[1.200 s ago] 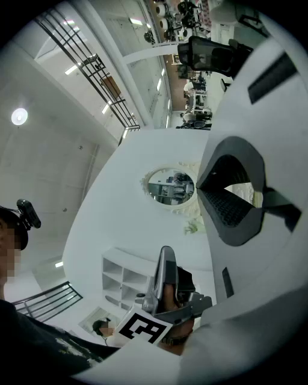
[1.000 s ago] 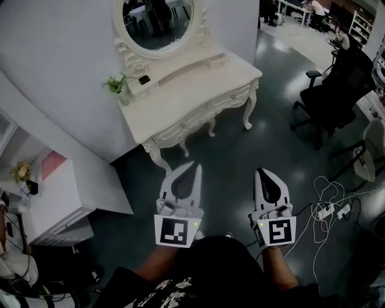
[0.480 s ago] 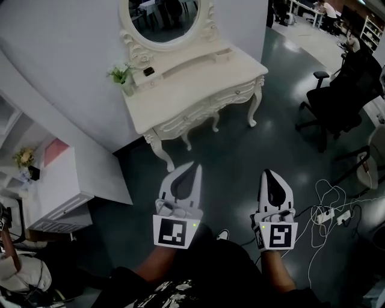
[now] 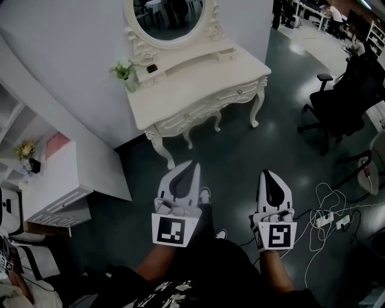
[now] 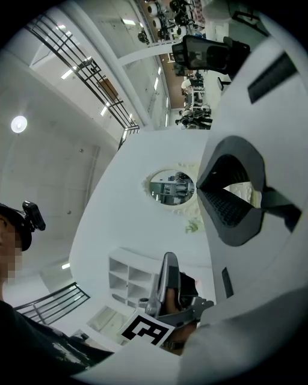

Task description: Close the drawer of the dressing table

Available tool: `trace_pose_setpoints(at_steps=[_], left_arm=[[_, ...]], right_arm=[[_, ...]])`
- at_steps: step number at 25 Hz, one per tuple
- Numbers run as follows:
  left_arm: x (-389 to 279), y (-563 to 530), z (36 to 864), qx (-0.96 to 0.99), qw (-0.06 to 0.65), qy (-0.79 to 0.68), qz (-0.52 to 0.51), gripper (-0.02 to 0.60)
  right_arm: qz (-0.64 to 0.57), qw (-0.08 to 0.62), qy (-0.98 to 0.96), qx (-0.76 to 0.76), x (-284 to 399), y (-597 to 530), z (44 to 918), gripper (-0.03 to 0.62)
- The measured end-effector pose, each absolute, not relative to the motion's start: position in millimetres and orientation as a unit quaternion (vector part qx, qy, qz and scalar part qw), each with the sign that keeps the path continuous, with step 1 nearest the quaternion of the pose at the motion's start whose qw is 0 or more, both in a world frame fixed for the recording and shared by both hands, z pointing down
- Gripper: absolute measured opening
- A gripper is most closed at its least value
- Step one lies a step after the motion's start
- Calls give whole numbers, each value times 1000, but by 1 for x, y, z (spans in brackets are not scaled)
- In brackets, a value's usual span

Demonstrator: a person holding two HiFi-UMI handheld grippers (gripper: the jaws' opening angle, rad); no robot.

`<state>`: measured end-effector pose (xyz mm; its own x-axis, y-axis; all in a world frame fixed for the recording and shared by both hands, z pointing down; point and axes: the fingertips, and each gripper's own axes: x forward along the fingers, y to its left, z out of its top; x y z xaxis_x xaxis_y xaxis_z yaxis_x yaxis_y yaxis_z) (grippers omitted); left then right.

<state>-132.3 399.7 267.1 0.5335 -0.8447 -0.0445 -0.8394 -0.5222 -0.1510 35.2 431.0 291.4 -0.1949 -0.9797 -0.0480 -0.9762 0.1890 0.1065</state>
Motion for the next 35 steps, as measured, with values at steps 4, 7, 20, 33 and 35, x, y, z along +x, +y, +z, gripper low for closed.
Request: trace_pose_setpoints(at_steps=[4,7,20,33,35], left_arm=[[-132,390,267,-872,78,483,-13,2],[-130,378,267,-872,81,482,-15,2],[-117,304,272,-875,80,478,-9,2],[-106,234,270,-882,70,466,-1,2],[-107,221,270,-882,68,466,-1,2]], right_arm=[[-44,20,-765,643,39,418,295,-2],[-45,23,-767,639,39,407,298,-2],[-52,30,-772,633,47,331,298,-2],[-55,34,-768,638,54,266,295,-2],[-55,36,-768,637,51,253,292,-2]])
